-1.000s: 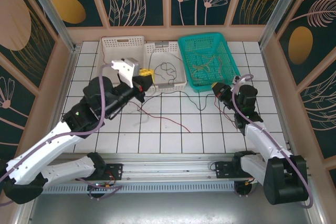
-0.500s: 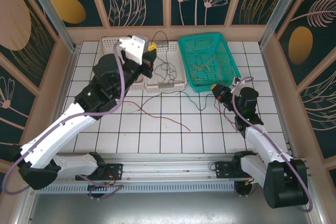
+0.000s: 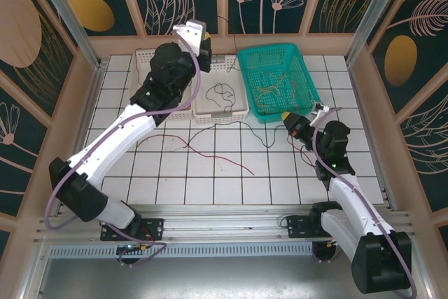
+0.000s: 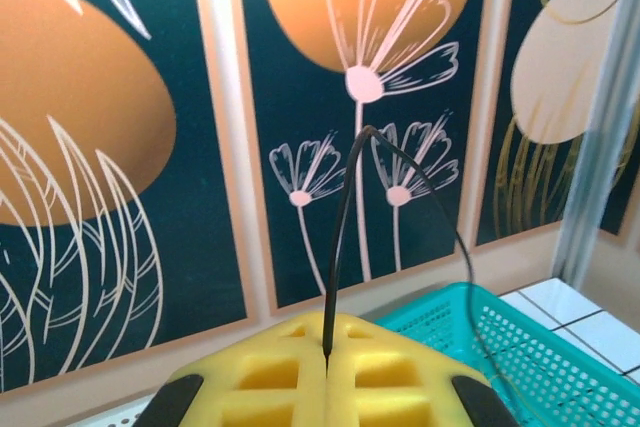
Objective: Untangle the cables
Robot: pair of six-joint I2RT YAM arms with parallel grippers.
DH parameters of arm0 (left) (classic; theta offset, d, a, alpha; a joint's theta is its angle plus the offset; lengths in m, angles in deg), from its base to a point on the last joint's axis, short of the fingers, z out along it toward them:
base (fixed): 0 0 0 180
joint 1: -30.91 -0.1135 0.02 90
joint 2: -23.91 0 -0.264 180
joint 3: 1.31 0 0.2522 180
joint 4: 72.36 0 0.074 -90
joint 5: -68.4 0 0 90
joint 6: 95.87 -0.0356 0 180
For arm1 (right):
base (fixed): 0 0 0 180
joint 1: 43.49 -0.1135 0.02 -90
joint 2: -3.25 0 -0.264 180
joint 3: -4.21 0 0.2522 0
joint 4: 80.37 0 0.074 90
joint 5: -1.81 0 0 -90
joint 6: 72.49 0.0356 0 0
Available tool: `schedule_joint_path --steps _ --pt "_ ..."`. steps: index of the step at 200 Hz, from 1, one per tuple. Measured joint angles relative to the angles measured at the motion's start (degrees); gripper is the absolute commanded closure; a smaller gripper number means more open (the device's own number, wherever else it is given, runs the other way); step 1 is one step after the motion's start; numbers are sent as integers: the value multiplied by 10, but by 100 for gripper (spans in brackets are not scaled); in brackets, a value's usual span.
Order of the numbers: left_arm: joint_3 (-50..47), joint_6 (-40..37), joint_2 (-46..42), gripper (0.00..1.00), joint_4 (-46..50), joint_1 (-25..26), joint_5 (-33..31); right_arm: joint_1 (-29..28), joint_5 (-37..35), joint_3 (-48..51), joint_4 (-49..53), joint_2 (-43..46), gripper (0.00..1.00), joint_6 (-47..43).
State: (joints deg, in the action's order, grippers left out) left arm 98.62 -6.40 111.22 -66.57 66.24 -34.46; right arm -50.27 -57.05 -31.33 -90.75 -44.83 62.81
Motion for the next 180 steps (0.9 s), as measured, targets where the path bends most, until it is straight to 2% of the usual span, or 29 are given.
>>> schedule_joint_path --steps 35,81,180 --pt "19 19 56 100 -24 -27 11 -2 6 1 0 5 100 -5" --pt "28 42 101 100 -39 -35 19 -6 14 1 0 5 100 -15" --pt "-49 116 189 100 -87 -43 24 -10 18 1 0 5 100 -20"
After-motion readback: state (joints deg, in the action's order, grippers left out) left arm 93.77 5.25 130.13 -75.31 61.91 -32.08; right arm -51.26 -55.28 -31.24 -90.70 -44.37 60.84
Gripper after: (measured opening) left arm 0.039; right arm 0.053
